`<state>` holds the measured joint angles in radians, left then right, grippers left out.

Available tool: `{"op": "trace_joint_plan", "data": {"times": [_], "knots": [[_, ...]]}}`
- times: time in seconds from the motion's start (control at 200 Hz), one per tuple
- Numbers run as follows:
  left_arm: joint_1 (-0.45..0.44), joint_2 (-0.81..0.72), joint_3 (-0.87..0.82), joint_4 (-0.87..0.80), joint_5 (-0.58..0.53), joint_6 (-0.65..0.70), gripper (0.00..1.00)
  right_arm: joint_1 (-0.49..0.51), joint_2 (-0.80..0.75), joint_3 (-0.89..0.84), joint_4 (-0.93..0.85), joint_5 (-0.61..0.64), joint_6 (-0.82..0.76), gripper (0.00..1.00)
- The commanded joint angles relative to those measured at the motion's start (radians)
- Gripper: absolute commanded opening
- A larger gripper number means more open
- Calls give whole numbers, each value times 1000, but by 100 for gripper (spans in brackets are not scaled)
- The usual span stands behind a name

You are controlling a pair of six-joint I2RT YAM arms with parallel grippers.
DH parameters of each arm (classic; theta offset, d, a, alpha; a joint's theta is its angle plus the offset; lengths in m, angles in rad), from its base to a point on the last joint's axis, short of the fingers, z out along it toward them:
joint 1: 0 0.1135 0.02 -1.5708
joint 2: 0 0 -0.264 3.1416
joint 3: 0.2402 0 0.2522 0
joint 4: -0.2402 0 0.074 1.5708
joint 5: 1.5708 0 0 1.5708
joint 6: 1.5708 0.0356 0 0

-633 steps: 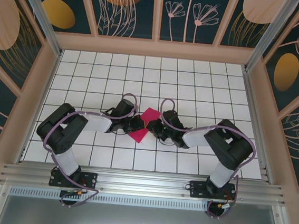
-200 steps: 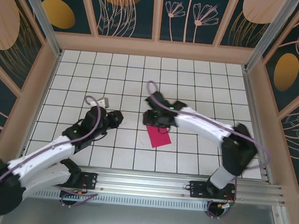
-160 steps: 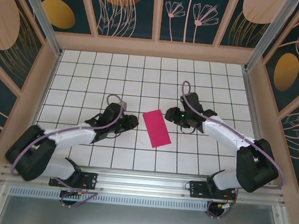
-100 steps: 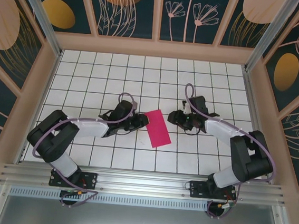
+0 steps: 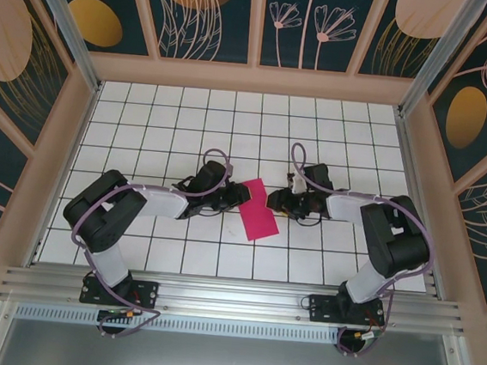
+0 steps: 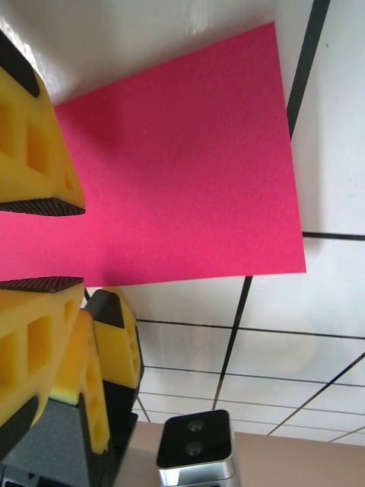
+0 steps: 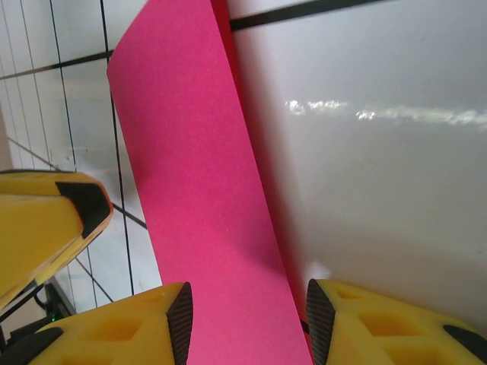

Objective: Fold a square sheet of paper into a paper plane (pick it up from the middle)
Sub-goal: Turn over the paper at the center of the table, then third fold the triangle at the center of the table.

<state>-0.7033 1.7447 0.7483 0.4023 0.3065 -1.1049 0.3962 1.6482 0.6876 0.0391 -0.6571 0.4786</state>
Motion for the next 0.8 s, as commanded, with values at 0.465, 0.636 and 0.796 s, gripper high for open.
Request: {"op": "trace_joint_plan", "data": {"times": [0.465, 0.636, 0.796], "knots": [[-4, 24, 17, -50, -26, 29, 31, 57, -11, -71, 107, -101, 22, 41], [-4, 48, 33, -61, -9, 56, 31, 63, -10, -76, 142, -77, 74, 37], [-3, 77, 64, -90, 12, 102, 29, 66, -12, -91, 181, -65, 144, 25]]}}
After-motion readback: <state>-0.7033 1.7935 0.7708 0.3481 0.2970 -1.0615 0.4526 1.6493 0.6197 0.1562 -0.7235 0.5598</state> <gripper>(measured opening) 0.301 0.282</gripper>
